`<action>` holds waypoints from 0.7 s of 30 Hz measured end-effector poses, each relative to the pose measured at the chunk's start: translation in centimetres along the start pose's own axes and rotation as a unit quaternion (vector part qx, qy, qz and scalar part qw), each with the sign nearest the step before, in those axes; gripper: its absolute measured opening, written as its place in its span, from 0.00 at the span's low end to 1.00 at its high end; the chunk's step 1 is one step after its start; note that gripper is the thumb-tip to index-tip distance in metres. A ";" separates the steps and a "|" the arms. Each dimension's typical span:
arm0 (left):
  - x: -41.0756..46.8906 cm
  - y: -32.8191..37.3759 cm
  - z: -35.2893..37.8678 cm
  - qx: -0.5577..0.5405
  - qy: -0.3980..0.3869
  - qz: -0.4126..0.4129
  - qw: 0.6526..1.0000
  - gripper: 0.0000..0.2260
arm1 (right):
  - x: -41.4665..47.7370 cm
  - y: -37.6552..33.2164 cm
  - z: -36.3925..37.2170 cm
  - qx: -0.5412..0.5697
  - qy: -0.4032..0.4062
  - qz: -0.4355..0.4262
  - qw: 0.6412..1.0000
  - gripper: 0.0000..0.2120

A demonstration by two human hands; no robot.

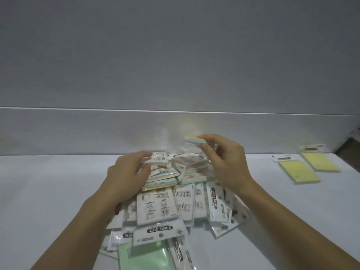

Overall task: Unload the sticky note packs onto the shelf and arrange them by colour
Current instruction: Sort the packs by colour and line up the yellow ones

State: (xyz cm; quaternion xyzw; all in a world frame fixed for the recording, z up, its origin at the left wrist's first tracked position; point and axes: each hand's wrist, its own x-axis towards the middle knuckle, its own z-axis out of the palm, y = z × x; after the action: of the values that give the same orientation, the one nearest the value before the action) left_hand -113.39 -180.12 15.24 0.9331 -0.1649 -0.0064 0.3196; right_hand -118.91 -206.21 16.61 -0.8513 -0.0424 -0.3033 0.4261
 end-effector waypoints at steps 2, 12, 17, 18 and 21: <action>-0.2 0.3 -0.1 0.011 0.027 0.014 0.999 0.17 | -0.4 0.3 -1.1 0.024 -0.003 0.007 1.000 0.09; 1.6 6.9 1.3 0.164 -0.050 0.195 0.966 0.18 | -3.5 3.4 -7.2 -0.159 -0.011 -0.063 0.985 0.12; 3.0 6.8 2.4 0.169 -0.098 0.172 0.966 0.18 | -5.0 8.0 -13.8 -0.256 0.030 -0.003 0.966 0.14; 3.1 6.6 2.6 0.166 -0.100 0.168 0.967 0.18 | -5.4 8.9 -15.1 -0.269 0.038 0.016 0.962 0.14; 3.1 6.0 3.1 0.153 -0.092 0.163 0.970 0.18 | -6.6 11.0 -17.6 -0.287 0.057 0.094 0.952 0.14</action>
State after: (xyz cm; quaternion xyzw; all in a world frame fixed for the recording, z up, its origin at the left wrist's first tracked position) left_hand -112.63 -187.35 16.68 0.9267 -0.3427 -0.0146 0.1534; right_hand -129.10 -225.14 13.22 -0.9191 0.1508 -0.3091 0.1923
